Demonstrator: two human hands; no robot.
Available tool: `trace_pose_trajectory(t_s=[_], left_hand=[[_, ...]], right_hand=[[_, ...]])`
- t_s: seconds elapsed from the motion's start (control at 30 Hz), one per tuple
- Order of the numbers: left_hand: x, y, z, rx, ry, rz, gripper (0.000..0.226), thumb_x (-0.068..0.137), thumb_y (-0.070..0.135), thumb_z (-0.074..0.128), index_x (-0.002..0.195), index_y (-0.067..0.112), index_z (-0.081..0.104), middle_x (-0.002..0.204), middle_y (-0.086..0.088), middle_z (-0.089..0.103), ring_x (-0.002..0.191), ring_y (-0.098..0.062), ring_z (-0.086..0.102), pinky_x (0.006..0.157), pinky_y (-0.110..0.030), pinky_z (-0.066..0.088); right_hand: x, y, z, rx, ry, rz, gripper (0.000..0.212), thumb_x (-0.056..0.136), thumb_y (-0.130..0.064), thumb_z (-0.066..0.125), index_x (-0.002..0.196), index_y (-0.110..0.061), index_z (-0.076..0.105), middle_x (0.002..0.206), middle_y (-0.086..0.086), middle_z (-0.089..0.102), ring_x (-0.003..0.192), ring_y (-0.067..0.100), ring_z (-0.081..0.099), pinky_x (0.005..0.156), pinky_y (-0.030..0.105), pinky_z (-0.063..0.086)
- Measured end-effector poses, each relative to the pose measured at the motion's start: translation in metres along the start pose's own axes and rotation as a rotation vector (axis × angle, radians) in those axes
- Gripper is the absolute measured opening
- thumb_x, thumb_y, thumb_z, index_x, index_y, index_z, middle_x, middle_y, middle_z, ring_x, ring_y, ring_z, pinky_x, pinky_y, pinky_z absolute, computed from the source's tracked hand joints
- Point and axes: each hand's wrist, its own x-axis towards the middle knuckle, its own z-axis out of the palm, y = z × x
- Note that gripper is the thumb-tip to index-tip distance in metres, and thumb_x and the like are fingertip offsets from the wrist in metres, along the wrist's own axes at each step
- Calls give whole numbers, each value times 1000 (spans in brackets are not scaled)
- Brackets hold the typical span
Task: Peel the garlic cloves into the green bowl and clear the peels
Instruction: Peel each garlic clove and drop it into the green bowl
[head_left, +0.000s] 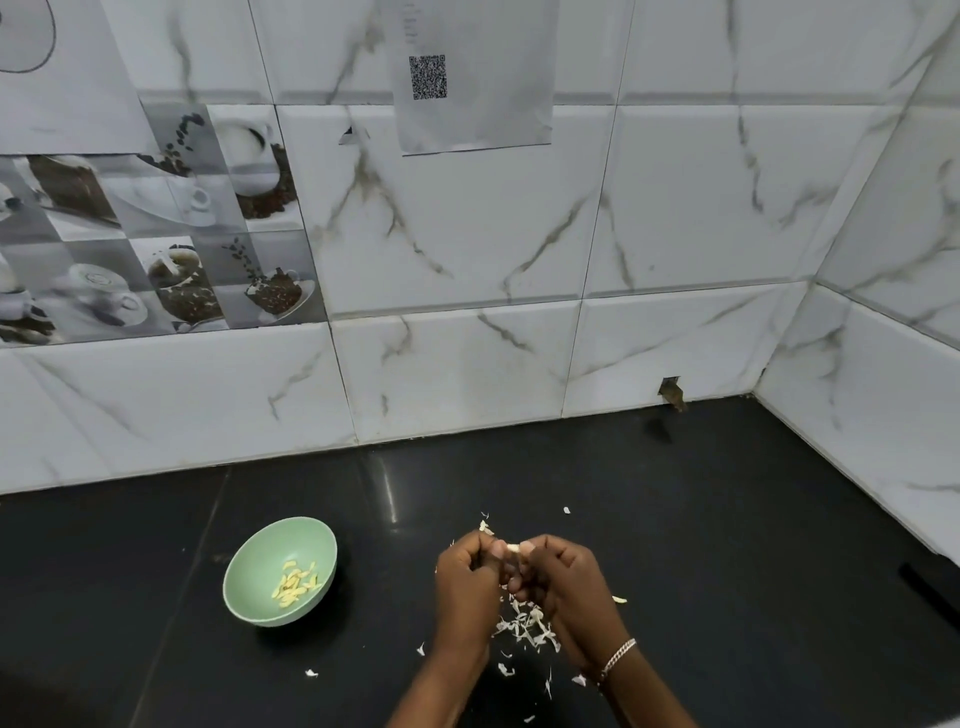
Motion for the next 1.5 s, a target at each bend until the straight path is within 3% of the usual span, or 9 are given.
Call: trace_pose_trajectory(t_s=[0.13, 0.27, 0.37, 0.47, 0.67, 0.87, 1.07, 1.23, 1.5], left_hand=[[0, -2, 5, 11, 43, -47, 40, 94, -2, 57, 56, 11, 57, 57, -8, 60, 57, -19, 54, 60, -40, 49], [1, -5, 6, 68, 102, -74, 35, 91, 3, 58, 58, 13, 57, 60, -10, 64, 58, -20, 58, 60, -48, 54], [-2, -1, 6, 140, 146, -22, 31, 90, 5, 59, 60, 13, 60, 63, -8, 67, 60, -18, 61, 60, -47, 56], [-5, 3, 5, 205, 144, 34, 34, 92, 3, 61, 60, 14, 60, 62, -2, 67, 59, -15, 64, 55, -33, 55], [-7, -2, 10, 321, 132, 158, 31, 89, 5, 68, 61, 17, 62, 59, 4, 66, 55, -3, 58, 52, -19, 44], [-9, -14, 10, 366, 98, 292, 31, 85, -4, 63, 67, 21, 59, 67, 6, 61, 66, -15, 59, 61, -39, 50], [-2, -11, 6, 371, 61, 332, 27, 89, 4, 64, 68, 20, 58, 69, 4, 62, 68, -18, 61, 63, -42, 51], [-2, -10, 4, 358, 6, 333, 30, 89, -2, 64, 69, 20, 59, 70, 4, 63, 70, -17, 61, 63, -36, 49], [1, -8, -1, 325, -87, 289, 27, 90, -1, 63, 72, 19, 63, 74, 4, 67, 75, -16, 64, 70, -32, 50]], right_hand=[[-1, 2, -4, -413, 64, -201, 21, 98, -8, 60, 79, -3, 67, 68, 12, 70, 62, 20, 66, 61, 29, 54], [-3, 2, -4, -591, 89, -297, 14, 95, -12, 65, 81, -11, 67, 71, 2, 72, 65, 12, 71, 63, 27, 59], [-1, 4, -8, -631, 84, -320, 10, 88, -10, 72, 79, -15, 70, 71, -1, 73, 67, 12, 72, 65, 32, 61], [0, 7, -10, -654, 92, -343, 11, 86, -14, 74, 77, -19, 70, 70, -4, 72, 66, 12, 71, 64, 37, 60], [2, -2, -9, -573, 172, -385, 16, 87, -7, 72, 73, -13, 71, 69, -2, 73, 63, 12, 70, 60, 27, 56], [11, -7, -21, -646, 44, -367, 11, 84, -19, 66, 72, -20, 66, 73, 0, 70, 67, 18, 67, 64, 43, 56], [12, -8, -25, -357, -53, -208, 5, 93, -2, 66, 93, -4, 72, 82, 16, 74, 74, 31, 72, 69, 46, 62], [18, -10, -27, -90, -86, 32, 15, 94, 1, 58, 90, 12, 67, 85, 29, 66, 69, 26, 62, 61, 31, 53], [18, -12, -21, 153, -61, 242, 19, 95, -2, 50, 85, 4, 65, 71, 12, 59, 61, 18, 59, 54, 25, 51]])
